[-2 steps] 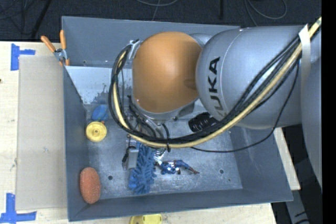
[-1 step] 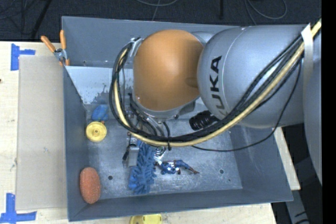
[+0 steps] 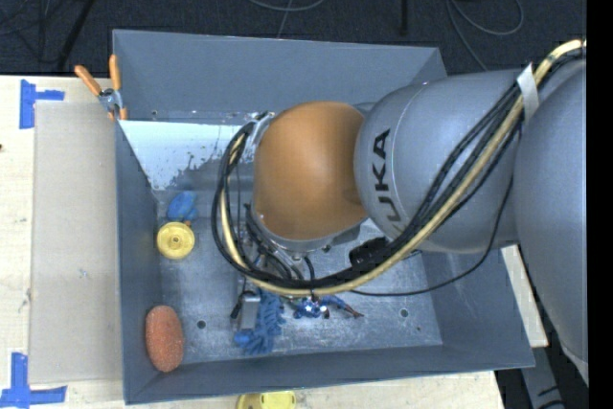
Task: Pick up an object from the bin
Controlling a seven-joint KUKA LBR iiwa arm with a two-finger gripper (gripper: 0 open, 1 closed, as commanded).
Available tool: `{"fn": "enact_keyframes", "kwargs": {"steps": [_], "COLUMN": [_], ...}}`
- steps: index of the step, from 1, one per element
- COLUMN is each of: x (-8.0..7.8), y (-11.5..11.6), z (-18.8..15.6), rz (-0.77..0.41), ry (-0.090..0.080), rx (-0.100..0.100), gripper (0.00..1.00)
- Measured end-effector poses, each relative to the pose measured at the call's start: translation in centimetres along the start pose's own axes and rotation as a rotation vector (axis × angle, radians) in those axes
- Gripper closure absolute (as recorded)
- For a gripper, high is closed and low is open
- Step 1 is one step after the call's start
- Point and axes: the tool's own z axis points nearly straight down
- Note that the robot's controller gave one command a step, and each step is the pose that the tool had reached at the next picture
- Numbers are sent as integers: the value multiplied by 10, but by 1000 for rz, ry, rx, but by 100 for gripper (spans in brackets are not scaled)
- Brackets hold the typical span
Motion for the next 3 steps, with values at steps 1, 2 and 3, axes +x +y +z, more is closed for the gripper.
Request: {"fn": "enact_keyframes", "kwargs": {"steps": [1, 2, 3], "x": [-8, -6, -8], "y": [-48, -70, -80], "z": [29, 34, 110], "rz": [1, 11, 50], "ry": [10, 6, -2], "rx": [3, 4, 1], "gripper": [0, 0, 100]}}
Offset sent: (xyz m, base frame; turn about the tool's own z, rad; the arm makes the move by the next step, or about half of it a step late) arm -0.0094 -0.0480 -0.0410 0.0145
